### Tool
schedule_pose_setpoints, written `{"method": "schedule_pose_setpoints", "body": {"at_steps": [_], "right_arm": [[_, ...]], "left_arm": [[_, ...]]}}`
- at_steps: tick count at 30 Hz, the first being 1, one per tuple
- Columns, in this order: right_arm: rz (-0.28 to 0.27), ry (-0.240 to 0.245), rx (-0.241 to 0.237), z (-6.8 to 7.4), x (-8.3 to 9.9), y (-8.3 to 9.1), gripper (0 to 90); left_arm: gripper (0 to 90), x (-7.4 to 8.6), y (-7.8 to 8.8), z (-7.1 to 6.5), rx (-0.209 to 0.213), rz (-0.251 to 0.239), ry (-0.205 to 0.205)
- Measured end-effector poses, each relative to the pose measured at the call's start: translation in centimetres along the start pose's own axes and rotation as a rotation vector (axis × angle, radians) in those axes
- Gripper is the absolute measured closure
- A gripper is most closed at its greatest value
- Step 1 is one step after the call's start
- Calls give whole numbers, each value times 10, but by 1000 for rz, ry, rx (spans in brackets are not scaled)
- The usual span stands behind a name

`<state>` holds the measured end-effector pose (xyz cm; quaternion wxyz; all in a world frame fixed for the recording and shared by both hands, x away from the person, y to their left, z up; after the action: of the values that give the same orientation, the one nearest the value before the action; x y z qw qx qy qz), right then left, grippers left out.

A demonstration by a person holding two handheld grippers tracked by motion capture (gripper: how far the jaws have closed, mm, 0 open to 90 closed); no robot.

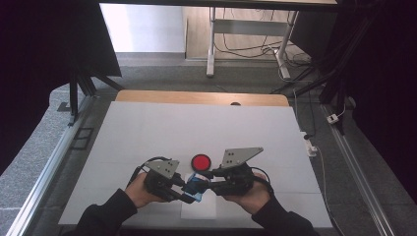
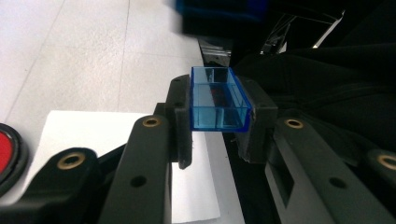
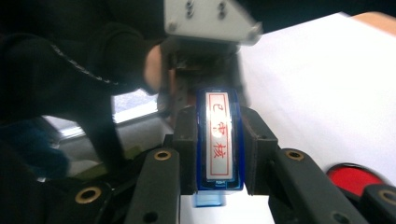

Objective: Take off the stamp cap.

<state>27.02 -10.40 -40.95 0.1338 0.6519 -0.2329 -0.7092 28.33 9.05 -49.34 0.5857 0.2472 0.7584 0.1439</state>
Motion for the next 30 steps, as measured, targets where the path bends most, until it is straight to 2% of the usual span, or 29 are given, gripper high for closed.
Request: {"method": "schedule_pose_setpoints", "body": {"at_steps": [1,3,5,12,30], "right_arm": [[12,22,18,1,-1,1,710],[-7,9,2,2,-1,2,710],[10,14,10,2,0,0,710],[8,7,7,0,2,0,710],[-9,1,51,-5,5,6,709]], "left_arm": [[687,-1,0,0,-4,7,-7],[686,-2,-1,0,-7,-5,-7],[686,-3,0,-1,-10,-9,-6],[685,-1,2,-1,-42,-8,-3],[683,4,20,-10,-185,-14,43]]}}
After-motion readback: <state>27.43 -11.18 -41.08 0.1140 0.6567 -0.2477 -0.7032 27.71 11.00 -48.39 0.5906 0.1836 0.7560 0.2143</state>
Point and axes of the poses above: each handheld gripper's, and its own axes: y roughly backward along the jaws, x roughly out of its underside, z roughly to its left, the point moved 3 cm from there along -y, roughly forward along the jaws, and after that the axes turned 5 degrees about y, right-handed, at the moved point
